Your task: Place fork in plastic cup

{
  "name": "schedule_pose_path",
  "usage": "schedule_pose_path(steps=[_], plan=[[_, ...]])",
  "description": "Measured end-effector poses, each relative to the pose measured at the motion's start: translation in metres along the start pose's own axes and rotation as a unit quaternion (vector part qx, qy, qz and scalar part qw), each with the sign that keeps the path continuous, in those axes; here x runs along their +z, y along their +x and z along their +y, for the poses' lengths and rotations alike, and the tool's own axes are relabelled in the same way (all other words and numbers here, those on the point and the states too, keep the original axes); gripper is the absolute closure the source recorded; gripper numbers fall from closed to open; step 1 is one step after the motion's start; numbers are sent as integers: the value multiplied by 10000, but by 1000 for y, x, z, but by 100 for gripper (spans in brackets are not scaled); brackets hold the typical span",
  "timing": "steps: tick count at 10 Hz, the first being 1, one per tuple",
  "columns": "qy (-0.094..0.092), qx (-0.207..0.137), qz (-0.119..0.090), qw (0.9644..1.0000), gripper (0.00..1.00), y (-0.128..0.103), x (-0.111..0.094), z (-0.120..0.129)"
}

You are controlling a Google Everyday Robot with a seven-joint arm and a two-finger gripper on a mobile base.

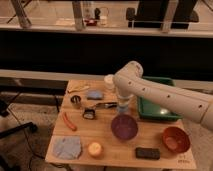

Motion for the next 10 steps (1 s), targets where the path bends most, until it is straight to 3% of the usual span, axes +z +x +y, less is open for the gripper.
schedule_pose_path(steps=[10], plan=[[-143,14,5,9999,100,18,25,-16]])
